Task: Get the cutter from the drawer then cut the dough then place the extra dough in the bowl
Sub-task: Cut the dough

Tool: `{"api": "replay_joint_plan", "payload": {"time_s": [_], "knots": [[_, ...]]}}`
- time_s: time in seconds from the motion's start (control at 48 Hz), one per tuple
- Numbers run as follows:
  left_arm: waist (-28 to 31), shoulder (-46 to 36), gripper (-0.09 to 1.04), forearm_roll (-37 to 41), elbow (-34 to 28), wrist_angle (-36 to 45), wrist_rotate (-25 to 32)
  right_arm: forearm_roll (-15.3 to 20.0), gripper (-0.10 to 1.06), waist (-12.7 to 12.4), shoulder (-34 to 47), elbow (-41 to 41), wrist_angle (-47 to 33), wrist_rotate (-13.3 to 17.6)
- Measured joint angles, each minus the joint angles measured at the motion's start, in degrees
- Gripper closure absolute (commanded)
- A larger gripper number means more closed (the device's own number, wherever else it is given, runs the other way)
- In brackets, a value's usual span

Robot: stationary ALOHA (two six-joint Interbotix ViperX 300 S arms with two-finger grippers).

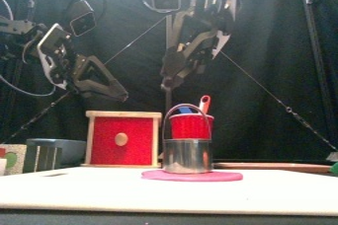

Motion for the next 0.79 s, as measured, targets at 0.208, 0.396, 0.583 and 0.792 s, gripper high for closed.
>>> {"api": "replay_joint_plan", "payload": {"time_s": [0.208,0.396,0.583,0.792], "knots": [[0.0,0.0,0.57,3.3,-0.9,-2.2,0.1,-0.9,0.22,1.1,-6.4,11.6,-15.5,0.1],[-1.0,0.9,0.58,11.0,-1.8,-8.1,0.0,0.8,0.22,1.6,-10.8,23.6,-37.2,-0.4],[-1.3,3.8,0.58,16.5,-1.8,-14.8,0.3,1.8,0.23,1.3,-11.7,32.9,-54.4,-0.7],[-1.3,5.7,0.56,17.1,-2.2,-13.7,-0.3,0.5,0.23,1.2,-11.3,33.6,-50.4,-0.8]]}}
